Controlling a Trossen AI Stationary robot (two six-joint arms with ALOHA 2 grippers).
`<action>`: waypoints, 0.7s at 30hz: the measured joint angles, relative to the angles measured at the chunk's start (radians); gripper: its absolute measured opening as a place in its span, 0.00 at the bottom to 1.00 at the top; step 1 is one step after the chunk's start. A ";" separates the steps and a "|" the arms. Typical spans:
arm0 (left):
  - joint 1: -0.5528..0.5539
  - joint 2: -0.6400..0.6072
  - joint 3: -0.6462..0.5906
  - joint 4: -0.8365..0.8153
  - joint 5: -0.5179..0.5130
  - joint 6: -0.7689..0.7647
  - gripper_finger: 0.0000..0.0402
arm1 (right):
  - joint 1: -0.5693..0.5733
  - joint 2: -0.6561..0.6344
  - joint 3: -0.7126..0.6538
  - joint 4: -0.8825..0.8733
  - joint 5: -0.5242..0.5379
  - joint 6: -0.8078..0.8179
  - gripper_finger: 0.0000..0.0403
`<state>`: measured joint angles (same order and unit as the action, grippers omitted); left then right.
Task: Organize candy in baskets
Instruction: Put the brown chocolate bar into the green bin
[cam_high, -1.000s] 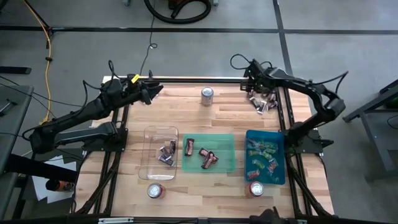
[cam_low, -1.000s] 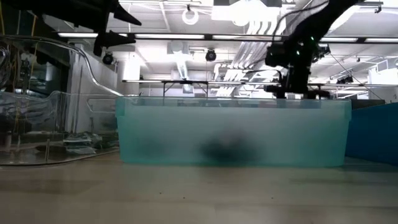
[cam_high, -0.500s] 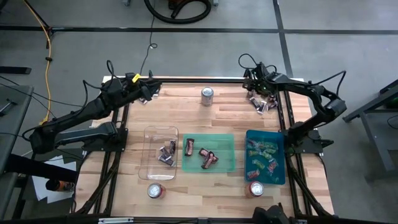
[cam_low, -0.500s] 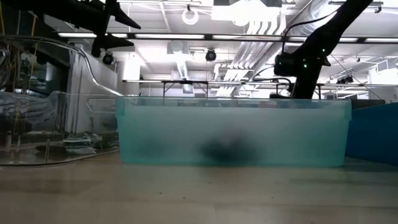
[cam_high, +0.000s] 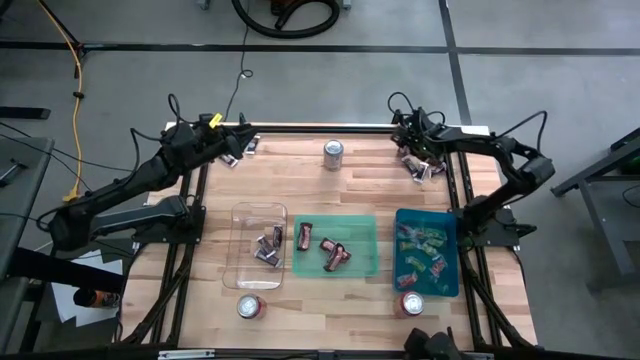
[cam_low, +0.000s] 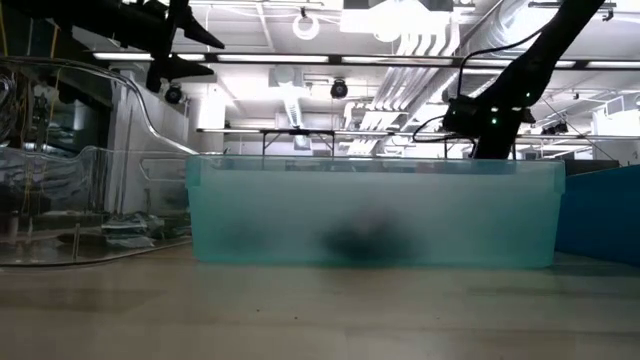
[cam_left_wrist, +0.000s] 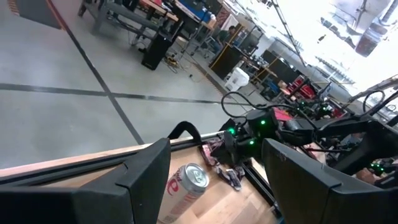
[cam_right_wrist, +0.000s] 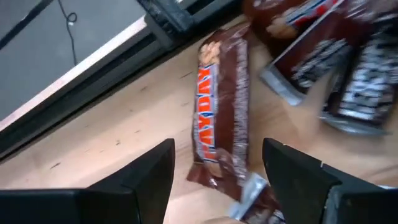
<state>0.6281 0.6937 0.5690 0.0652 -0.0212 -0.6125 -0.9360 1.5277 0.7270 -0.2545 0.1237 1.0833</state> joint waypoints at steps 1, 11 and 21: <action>0.005 0.000 0.000 0.000 0.010 0.000 0.60 | 0.000 0.018 0.005 0.003 -0.004 0.003 0.59; 0.016 0.000 0.000 0.000 0.047 -0.004 0.60 | 0.012 0.115 0.079 -0.056 0.023 0.013 0.41; 0.016 -0.003 0.000 0.010 0.046 -0.003 0.60 | 0.054 -0.064 0.097 -0.078 0.053 -0.153 0.06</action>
<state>0.6441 0.6903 0.5690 0.0753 0.0250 -0.6159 -0.8824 1.4638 0.8240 -0.3321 0.1763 0.9302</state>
